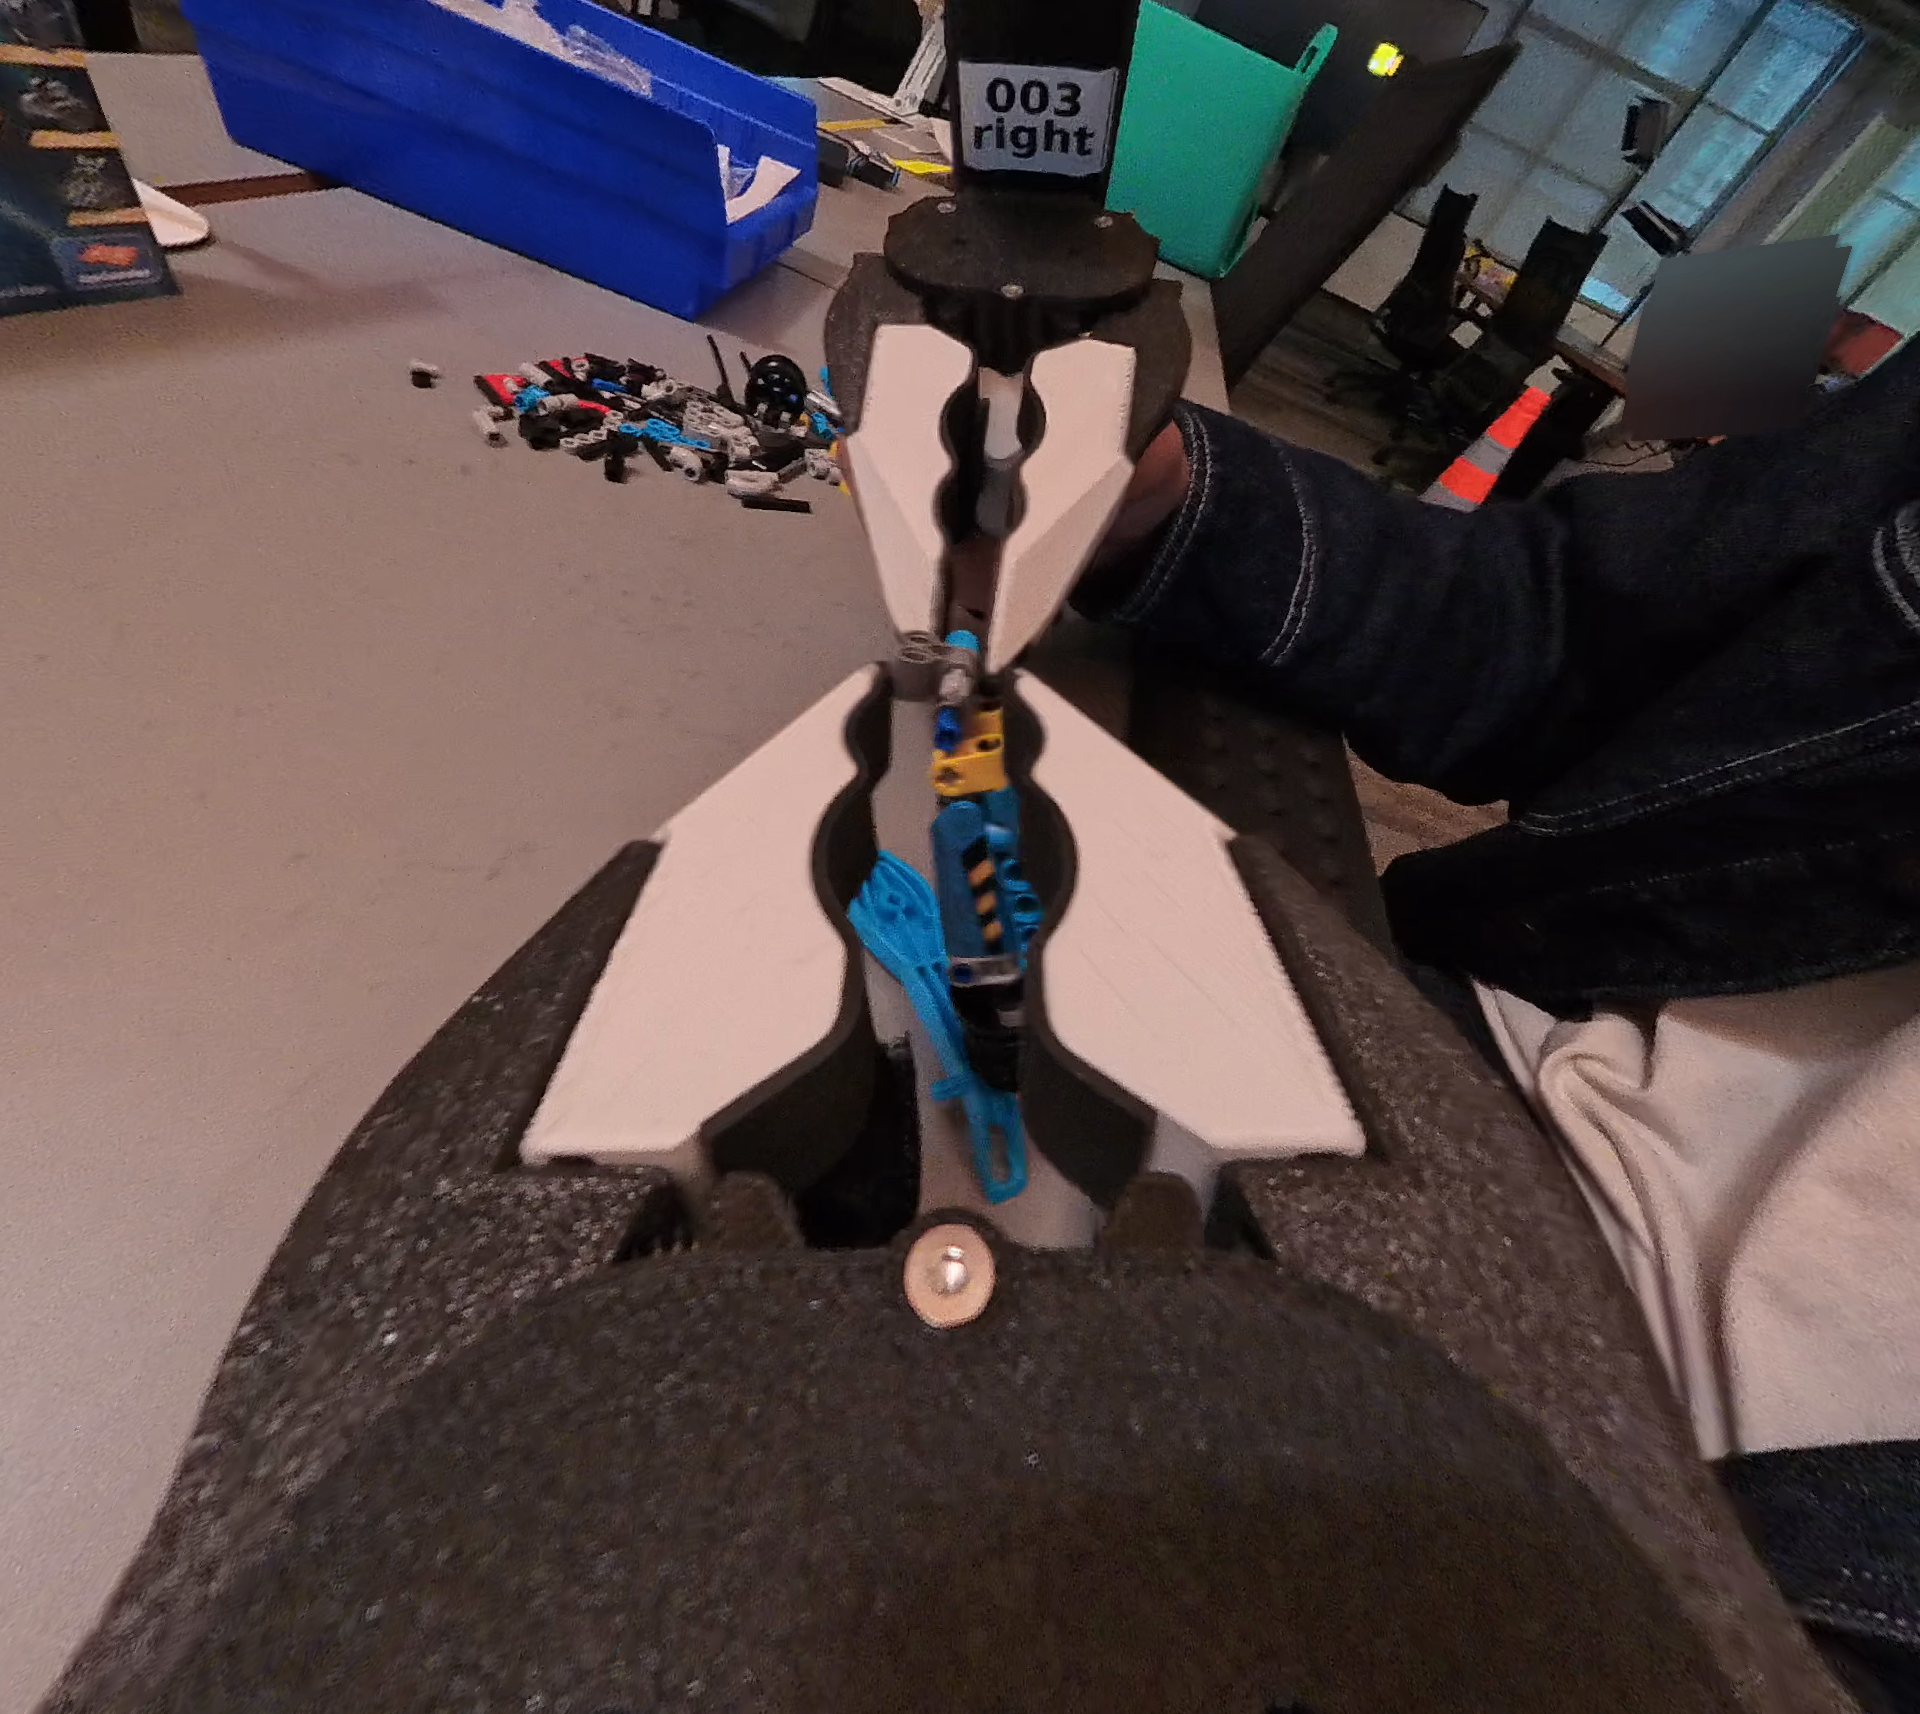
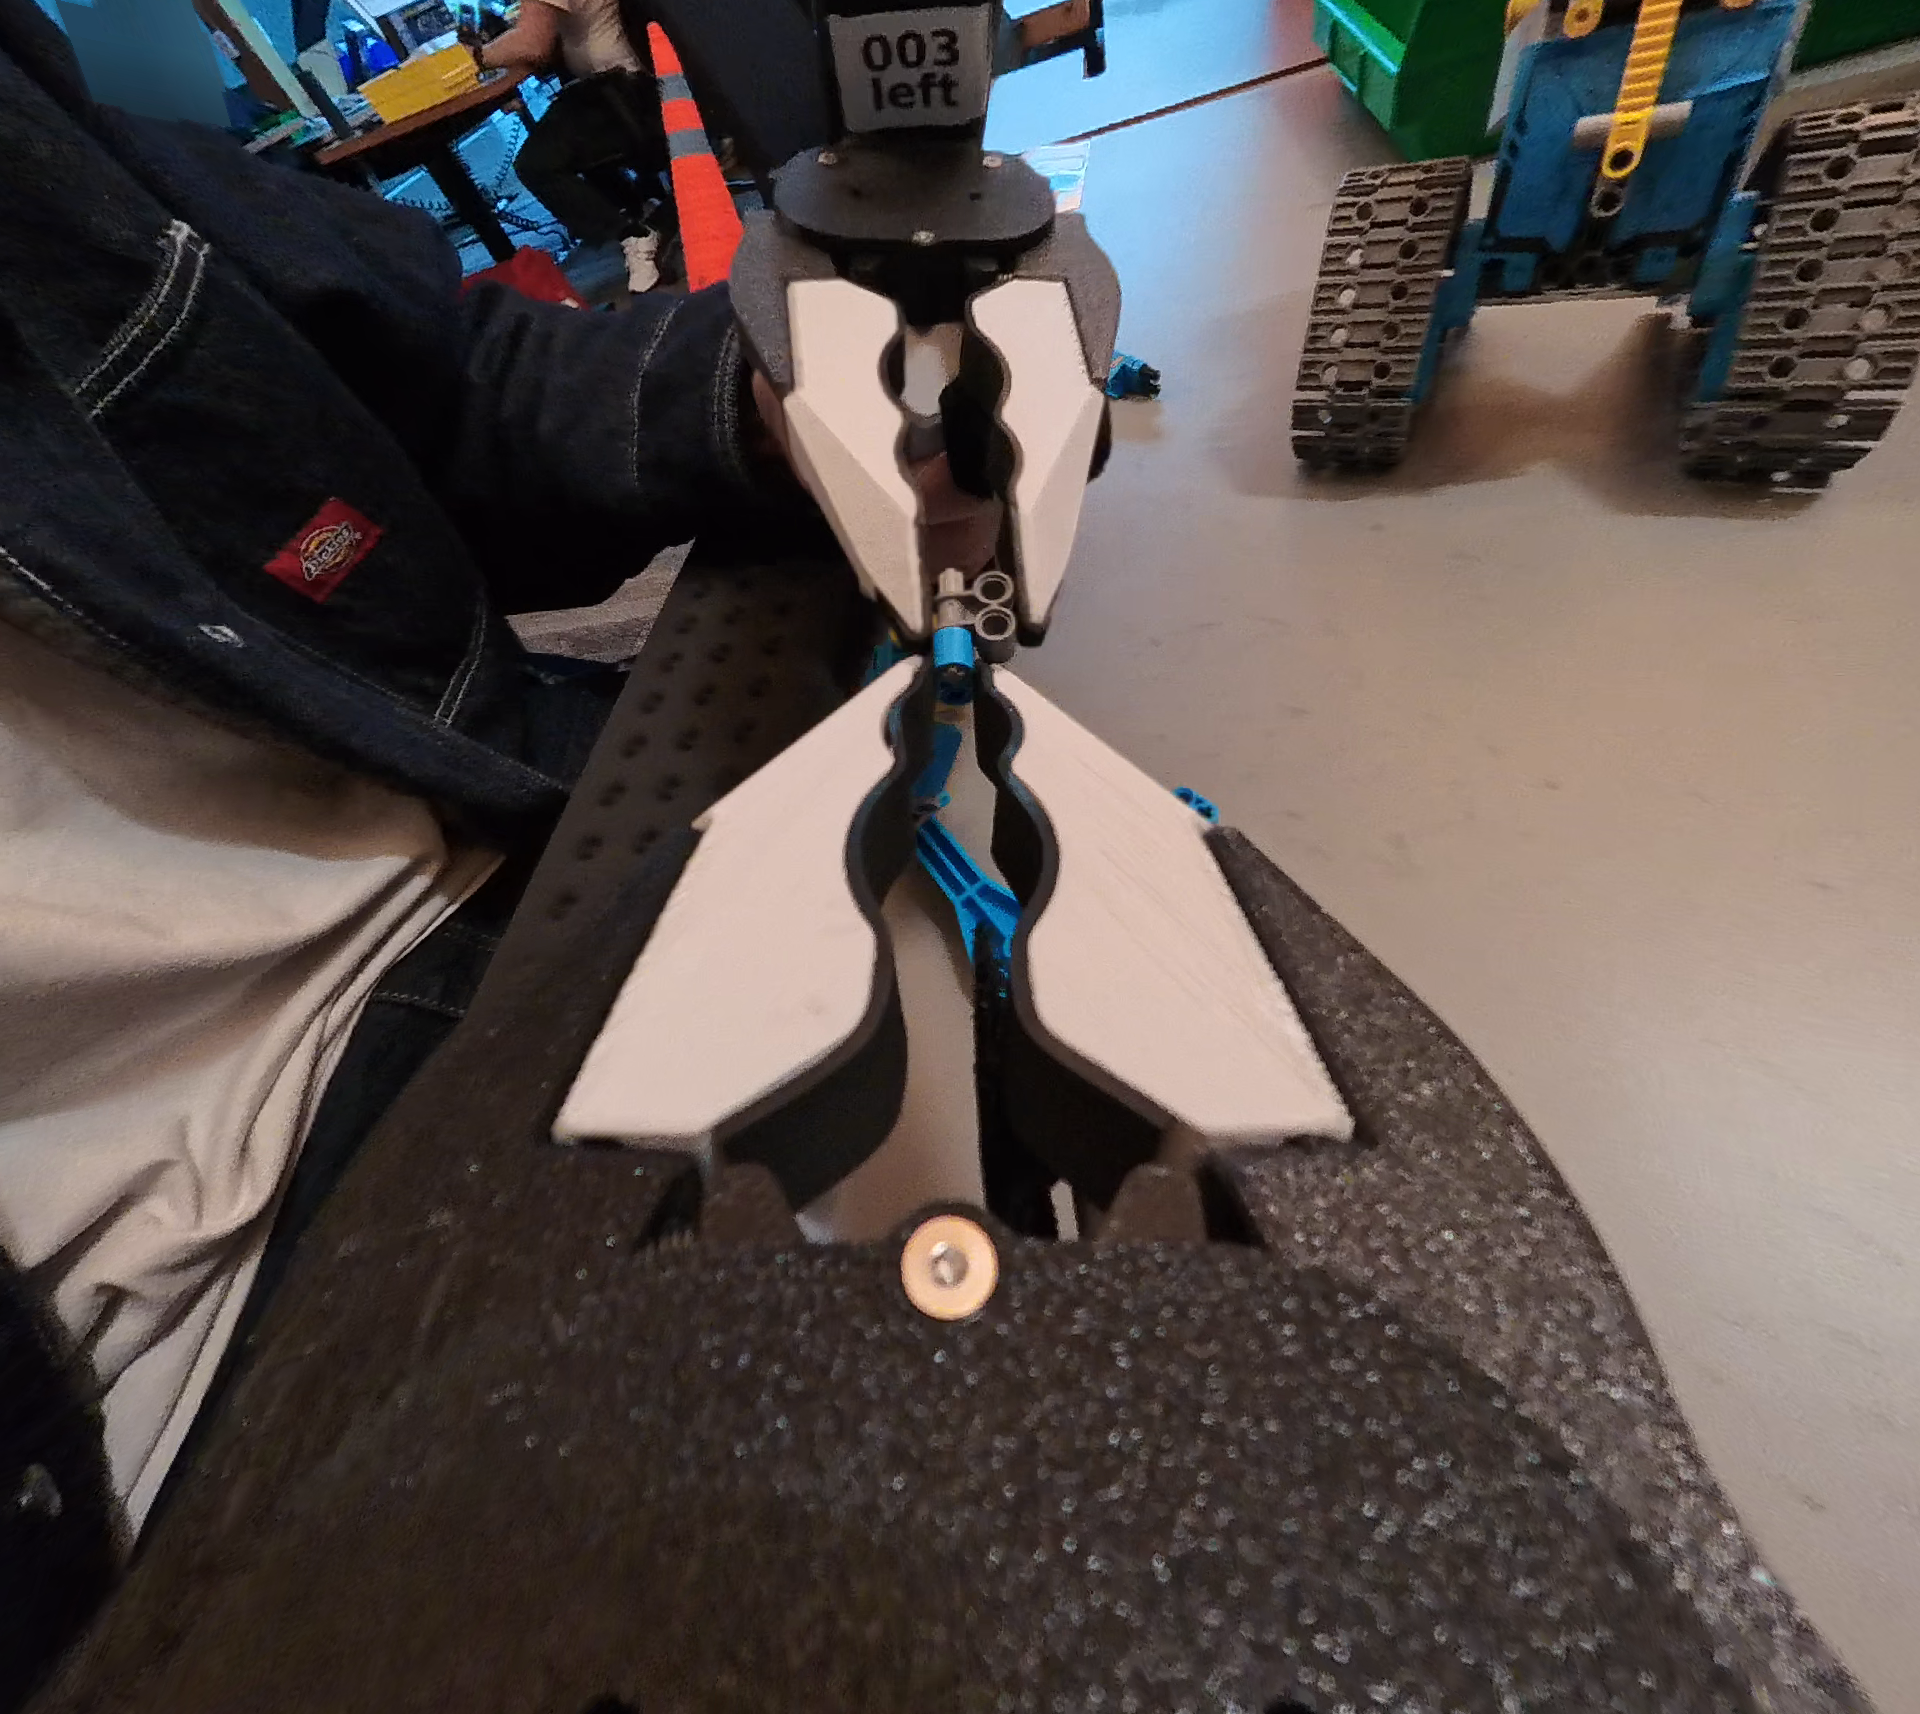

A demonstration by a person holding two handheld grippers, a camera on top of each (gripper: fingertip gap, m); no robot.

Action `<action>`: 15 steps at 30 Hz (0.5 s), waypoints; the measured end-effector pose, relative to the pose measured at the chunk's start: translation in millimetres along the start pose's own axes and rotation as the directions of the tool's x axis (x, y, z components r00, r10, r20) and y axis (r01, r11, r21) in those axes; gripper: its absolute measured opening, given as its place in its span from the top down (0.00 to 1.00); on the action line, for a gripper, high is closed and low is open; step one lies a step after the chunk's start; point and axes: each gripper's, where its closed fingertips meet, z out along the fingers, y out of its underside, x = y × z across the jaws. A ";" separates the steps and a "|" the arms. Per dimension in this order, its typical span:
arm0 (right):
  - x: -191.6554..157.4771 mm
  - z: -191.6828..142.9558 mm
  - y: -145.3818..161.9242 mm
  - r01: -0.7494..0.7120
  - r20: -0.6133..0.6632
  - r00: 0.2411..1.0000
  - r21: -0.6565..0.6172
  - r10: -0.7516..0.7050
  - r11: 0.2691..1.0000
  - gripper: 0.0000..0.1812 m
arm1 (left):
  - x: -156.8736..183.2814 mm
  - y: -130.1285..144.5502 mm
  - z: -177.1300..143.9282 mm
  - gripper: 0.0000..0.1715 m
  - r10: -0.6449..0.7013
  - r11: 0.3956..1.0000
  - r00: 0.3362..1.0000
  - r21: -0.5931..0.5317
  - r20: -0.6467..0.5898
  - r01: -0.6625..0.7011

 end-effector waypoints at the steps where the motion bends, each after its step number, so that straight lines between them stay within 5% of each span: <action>1: -1.5 1.0 0.1 0.006 0.005 1.000 -0.002 -0.006 1.000 0.97 | 0.7 -0.6 -0.5 0.92 0.003 1.000 1.000 0.002 -0.006 -0.003; 10: -1.2 1.6 -8.1 0.032 -0.019 0.999 0.039 -0.032 0.999 0.97 | 2.5 -6.5 -3.2 0.92 0.039 0.999 0.999 0.018 -0.022 -0.038; 15: 0.6 -1.2 -38.2 -0.042 -0.015 0.999 0.243 0.047 0.969 0.97 | 1.0 -33.1 -12.6 0.92 -0.070 0.978 0.996 0.194 -0.054 0.079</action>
